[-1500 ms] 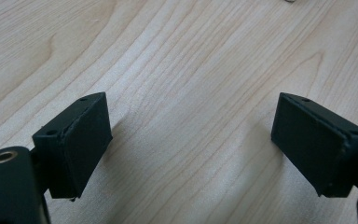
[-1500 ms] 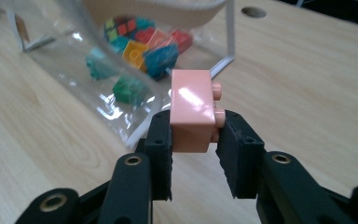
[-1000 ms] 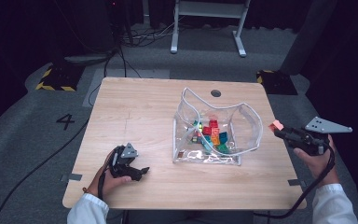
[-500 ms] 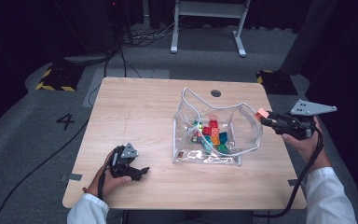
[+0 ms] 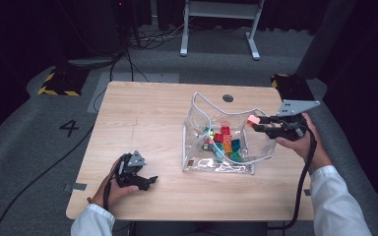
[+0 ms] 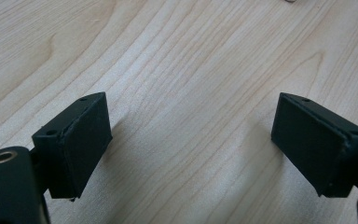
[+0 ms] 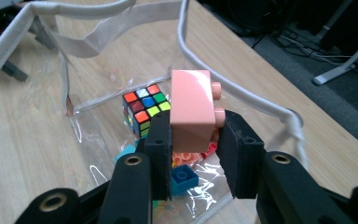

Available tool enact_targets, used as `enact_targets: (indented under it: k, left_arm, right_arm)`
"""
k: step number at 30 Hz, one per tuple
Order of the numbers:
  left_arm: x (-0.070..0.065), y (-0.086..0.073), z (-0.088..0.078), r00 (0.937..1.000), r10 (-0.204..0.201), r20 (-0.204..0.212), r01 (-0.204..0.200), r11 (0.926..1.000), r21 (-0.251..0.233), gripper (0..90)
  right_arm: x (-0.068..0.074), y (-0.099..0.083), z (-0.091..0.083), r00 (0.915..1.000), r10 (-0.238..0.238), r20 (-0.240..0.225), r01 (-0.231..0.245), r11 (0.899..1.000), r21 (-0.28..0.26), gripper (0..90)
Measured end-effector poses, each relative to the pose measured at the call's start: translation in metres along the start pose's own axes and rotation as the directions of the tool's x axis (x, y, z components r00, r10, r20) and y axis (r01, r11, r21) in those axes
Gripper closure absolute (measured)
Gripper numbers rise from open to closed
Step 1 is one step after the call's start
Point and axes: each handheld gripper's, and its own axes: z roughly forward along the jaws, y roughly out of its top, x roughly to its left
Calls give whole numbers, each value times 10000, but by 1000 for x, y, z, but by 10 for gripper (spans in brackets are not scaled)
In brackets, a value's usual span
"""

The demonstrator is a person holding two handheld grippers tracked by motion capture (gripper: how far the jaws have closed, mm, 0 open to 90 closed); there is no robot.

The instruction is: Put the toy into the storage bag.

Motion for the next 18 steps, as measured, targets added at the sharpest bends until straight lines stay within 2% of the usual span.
enact_targets:
  k: [3, 7, 13, 18]
  left_arm:
    - [0, 0, 0, 10000, -1, -3, 1, 10000, 1, 121]
    - [0, 0, 0, 10000, -6, -2, 6, 10000, -5, 121]
    - [0, 0, 0, 10000, 1, 0, -1, 10000, 1, 121]
    - [0, 0, 0, 10000, 1, -5, -1, 10000, -7, 121]
  right_arm:
    - [4, 5, 11, 9993, -322, -175, 329, 9986, 419, 669]
    - [7, 11, 23, 9966, -733, -368, 758, 9947, 700, 669]
    - [13, 22, 39, 9926, -1017, -662, 1091, 9868, 1199, 669]
    - [16, 27, 51, 9911, -1127, -713, 1235, 9773, 1719, 669]
